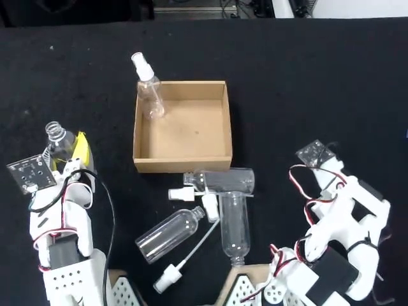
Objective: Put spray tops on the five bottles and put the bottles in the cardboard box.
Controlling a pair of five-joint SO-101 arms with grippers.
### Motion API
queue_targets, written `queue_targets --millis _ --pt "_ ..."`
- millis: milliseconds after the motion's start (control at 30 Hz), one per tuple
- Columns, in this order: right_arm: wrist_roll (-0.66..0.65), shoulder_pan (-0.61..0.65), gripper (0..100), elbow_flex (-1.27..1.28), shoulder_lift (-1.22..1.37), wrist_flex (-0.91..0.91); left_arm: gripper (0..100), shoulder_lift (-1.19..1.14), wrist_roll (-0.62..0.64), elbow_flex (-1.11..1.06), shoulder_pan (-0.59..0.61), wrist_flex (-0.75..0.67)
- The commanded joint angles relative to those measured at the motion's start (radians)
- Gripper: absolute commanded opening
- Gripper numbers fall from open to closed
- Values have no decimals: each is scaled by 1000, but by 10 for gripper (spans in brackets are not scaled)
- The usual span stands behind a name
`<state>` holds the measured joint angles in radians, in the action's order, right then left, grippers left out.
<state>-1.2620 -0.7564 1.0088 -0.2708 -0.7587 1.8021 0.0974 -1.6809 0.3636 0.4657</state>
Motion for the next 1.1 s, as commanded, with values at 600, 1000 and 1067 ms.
queue_targets --millis 600,1000,1067 --pt "324 -3 227 -35 -15 11 32 20 2 -18 -15 6" --pt "172 -71 190 15 -13 11 30 20 2 -19 -13 6" --pt "170 -72 188 16 -13 11 30 20 2 -19 -13 6"
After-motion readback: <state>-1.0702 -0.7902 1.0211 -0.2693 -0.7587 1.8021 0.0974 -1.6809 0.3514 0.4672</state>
